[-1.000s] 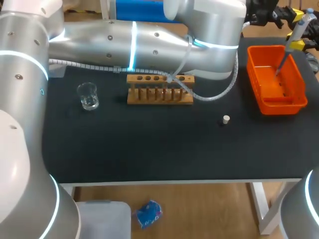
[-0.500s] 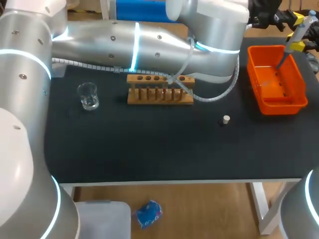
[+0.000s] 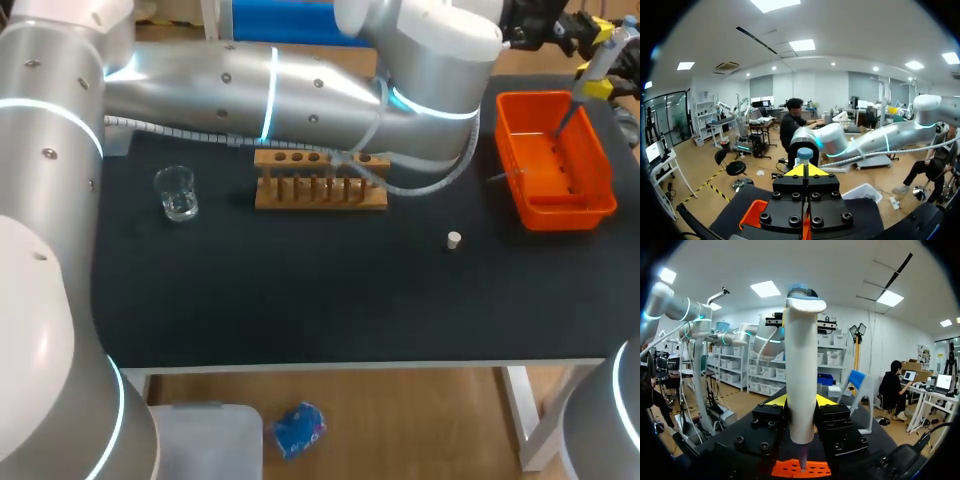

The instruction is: Invert the test tube, pick up the pipette, mount the tip to pipette, aspirate from beaker and dispense into the tube, eject the tip, return the pipette, and cap with the stopper.

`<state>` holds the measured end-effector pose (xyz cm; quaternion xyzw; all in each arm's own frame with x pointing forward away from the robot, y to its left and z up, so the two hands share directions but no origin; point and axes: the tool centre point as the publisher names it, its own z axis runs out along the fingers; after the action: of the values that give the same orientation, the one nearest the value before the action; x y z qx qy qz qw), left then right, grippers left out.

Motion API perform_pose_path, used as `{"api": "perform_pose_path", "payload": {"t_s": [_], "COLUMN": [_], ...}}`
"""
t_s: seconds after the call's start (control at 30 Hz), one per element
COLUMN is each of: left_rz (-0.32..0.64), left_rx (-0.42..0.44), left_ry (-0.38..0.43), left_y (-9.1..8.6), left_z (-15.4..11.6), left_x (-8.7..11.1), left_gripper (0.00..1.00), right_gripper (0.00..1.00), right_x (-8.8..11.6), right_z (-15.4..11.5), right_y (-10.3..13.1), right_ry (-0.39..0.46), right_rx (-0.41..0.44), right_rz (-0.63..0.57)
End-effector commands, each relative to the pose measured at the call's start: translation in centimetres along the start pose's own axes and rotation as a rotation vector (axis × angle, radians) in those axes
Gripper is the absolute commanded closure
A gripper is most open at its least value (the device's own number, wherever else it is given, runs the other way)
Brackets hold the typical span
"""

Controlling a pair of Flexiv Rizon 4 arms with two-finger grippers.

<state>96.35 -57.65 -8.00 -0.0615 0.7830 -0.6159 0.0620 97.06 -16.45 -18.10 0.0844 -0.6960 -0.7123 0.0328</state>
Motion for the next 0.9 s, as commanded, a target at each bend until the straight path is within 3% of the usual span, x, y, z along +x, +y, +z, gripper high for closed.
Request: {"api": "perform_pose_path", "payload": {"t_s": [0.03, 0.17, 0.2, 0.27, 0.43, 0.9], "left_rz": [0.014, 0.038, 0.052, 0.058, 0.082, 0.055], "left_rx": [0.207, 0.219, 0.216, 0.219, 0.176, 0.054], "left_ry": [-0.013, -0.013, -0.017, -0.023, -0.056, -0.123], "left_y": [-1.4, -3.2, -3.7, -4.4, -5.4, -6.1], "left_z": [-1.5, -2.4, -2.7, -3.3, -5.1, -11.6], "left_x": [0.4, 0.6, 0.6, 0.6, 0.6, 1.4], "left_gripper": [0.80, 0.75, 0.56, 0.00, 0.00, 0.00], "right_gripper": [1.00, 1.00, 1.00, 1.00, 1.00, 1.00], "right_x": [-0.5, -0.5, -0.5, -0.5, -0.5, -0.5], "right_z": [-0.3, -0.3, -0.3, -0.3, -0.3, -0.3], "right_y": [0.2, 0.2, 0.2, 0.2, 0.2, 0.2], "right_ry": [0.013, 0.013, 0.013, 0.013, 0.013, 0.013], "right_rx": [0.004, 0.004, 0.004, 0.004, 0.004, 0.004], "right_rz": [0.001, 0.001, 0.001, 0.001, 0.001, 0.001]}}
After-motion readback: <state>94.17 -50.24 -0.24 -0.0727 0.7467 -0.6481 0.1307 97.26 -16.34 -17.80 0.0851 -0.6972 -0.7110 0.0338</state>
